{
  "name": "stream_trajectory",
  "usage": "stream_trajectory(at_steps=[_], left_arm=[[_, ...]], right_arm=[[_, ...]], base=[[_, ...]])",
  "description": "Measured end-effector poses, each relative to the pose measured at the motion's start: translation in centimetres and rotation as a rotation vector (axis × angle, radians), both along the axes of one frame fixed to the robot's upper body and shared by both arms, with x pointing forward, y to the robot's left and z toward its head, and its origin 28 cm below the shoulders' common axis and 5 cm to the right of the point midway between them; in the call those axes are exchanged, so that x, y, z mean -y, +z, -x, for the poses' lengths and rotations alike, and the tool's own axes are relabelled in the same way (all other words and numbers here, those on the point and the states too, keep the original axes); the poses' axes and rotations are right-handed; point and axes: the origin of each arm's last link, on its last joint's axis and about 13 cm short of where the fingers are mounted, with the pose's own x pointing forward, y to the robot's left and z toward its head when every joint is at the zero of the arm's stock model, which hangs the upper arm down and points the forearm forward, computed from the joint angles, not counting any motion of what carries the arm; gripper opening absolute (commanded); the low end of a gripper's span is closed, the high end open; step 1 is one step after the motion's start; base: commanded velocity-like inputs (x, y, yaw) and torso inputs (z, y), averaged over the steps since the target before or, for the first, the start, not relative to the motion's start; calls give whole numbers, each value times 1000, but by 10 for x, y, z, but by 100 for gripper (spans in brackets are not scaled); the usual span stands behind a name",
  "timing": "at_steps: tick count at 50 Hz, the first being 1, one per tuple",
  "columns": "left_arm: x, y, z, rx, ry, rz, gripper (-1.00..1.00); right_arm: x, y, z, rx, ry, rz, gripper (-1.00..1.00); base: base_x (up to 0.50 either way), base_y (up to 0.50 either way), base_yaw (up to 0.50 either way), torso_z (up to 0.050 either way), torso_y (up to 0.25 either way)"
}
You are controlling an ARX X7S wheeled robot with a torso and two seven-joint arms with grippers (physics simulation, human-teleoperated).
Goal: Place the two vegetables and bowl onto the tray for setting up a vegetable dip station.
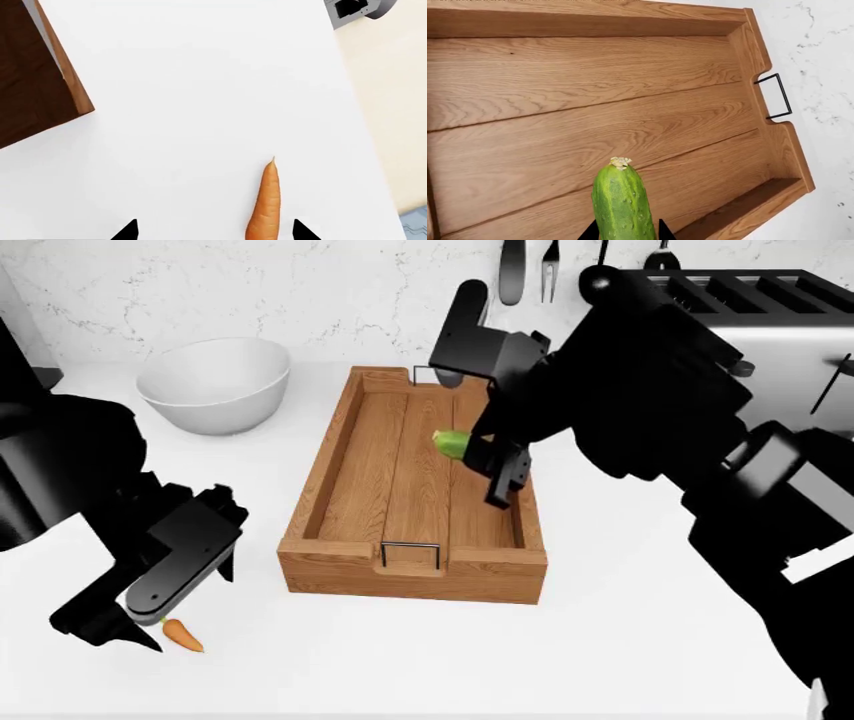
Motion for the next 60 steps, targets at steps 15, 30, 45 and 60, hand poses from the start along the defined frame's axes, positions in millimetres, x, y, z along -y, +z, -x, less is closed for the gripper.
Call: stream_trajectory(at_steps=[15, 30, 45, 60], left_arm=[[-2, -1, -3, 0, 2, 17, 100], [-4, -1, 4, 1, 14, 16, -100], [-5, -1, 8, 0, 39, 17, -100], [-6, -2, 18, -4, 94, 26, -100]], right_arm=[[0, -1, 3, -5, 1, -4, -100], [-2, 0, 4, 0, 7, -18, -100], [-3, 1, 3, 8, 12, -29, -100], [-1, 1, 3, 19, 18, -50, -100]], base=[[0, 0, -2, 0, 0], [-1, -2, -1, 0, 0], [-1, -2, -1, 0, 0], [-2, -1, 0, 0, 0]])
